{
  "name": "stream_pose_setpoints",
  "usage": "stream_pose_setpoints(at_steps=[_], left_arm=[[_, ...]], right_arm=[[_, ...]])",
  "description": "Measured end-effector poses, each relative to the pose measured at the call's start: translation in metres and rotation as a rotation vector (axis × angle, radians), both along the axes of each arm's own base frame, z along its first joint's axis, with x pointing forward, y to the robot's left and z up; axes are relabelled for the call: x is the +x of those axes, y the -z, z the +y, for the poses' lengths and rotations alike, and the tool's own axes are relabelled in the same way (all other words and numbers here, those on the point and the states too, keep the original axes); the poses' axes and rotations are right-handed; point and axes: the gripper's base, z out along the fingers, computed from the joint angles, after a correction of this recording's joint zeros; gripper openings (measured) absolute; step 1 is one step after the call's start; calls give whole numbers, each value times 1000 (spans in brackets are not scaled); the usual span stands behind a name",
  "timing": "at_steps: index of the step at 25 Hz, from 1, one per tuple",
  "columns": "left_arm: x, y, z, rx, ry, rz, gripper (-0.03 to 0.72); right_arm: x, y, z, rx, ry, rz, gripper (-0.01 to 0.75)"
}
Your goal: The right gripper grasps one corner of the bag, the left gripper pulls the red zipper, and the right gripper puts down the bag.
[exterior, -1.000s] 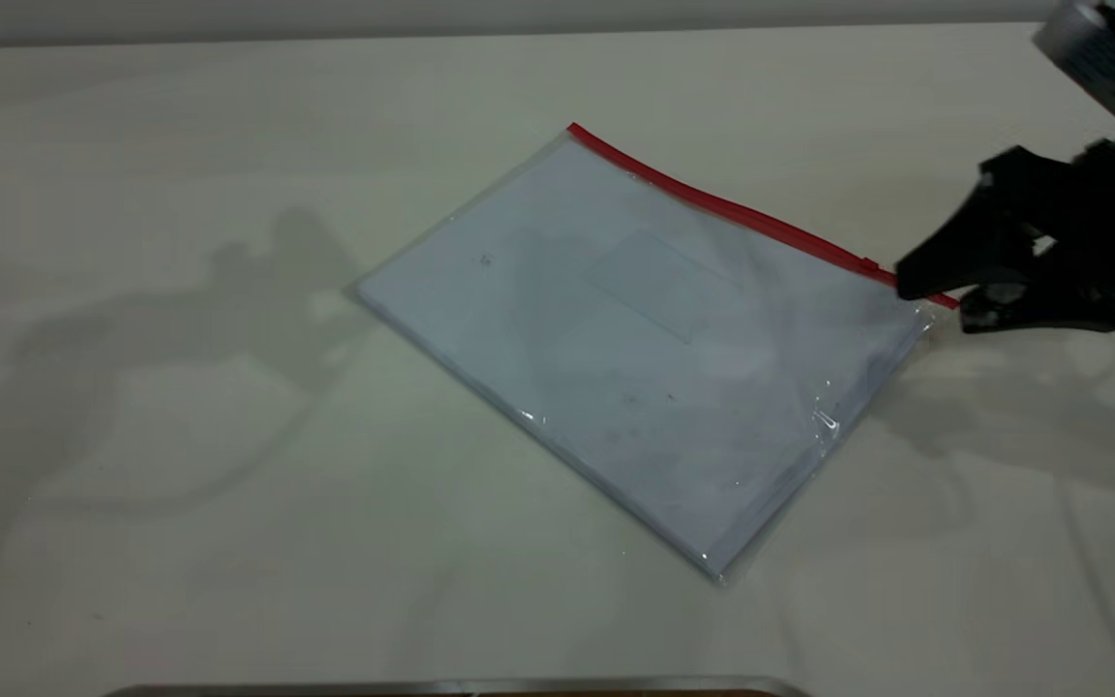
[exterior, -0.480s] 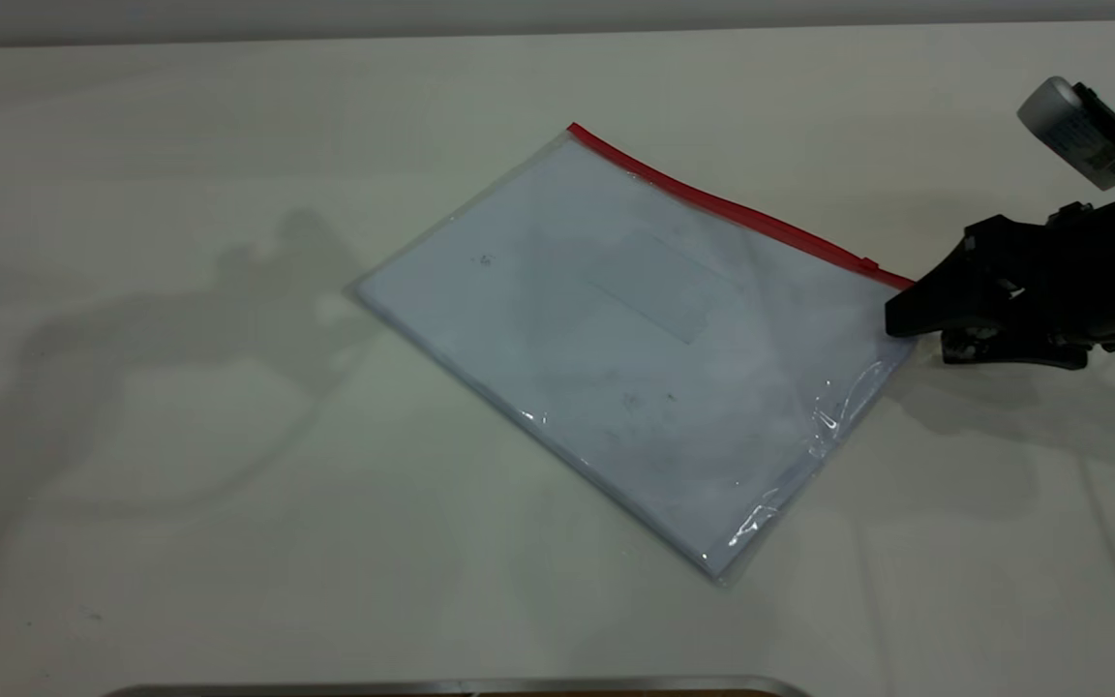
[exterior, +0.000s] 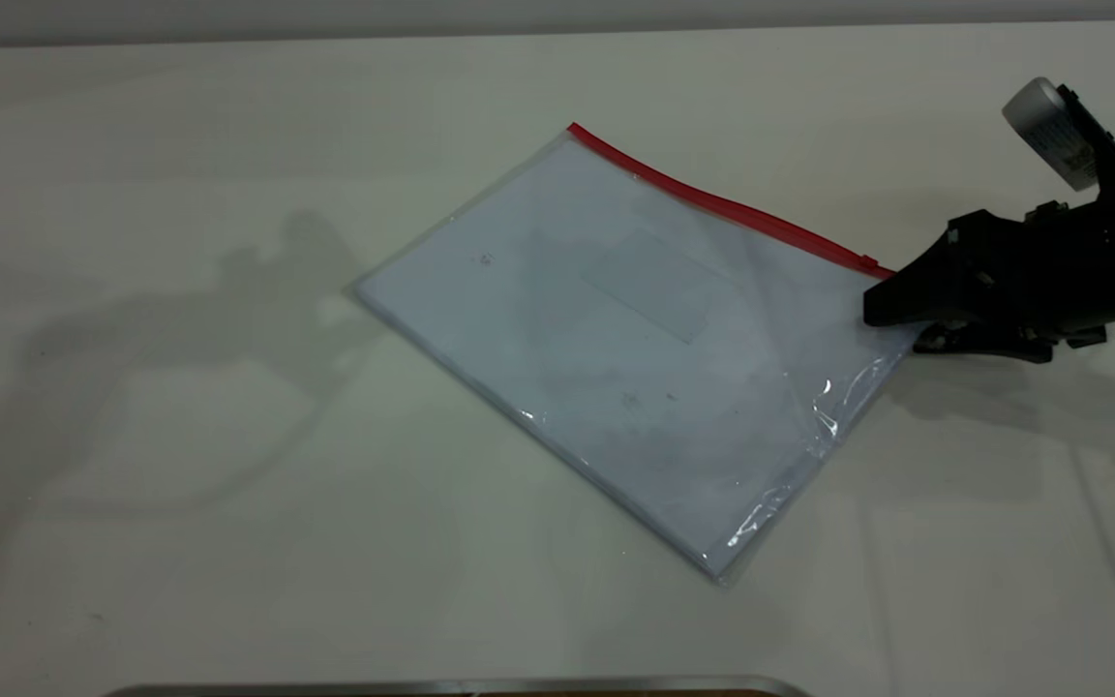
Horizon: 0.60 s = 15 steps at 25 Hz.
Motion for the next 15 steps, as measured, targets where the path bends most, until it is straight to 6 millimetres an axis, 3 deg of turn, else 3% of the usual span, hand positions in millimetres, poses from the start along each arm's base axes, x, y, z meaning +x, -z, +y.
stream_pose_setpoints(at_steps=[9,15], left_arm=[[0,0,0,0,-1,1,581],[0,0,0,-1,1,3,581]], right_arm=[[-3,6,3,40,-17,-1,338],[3,4,4,55,-44,-47,39]])
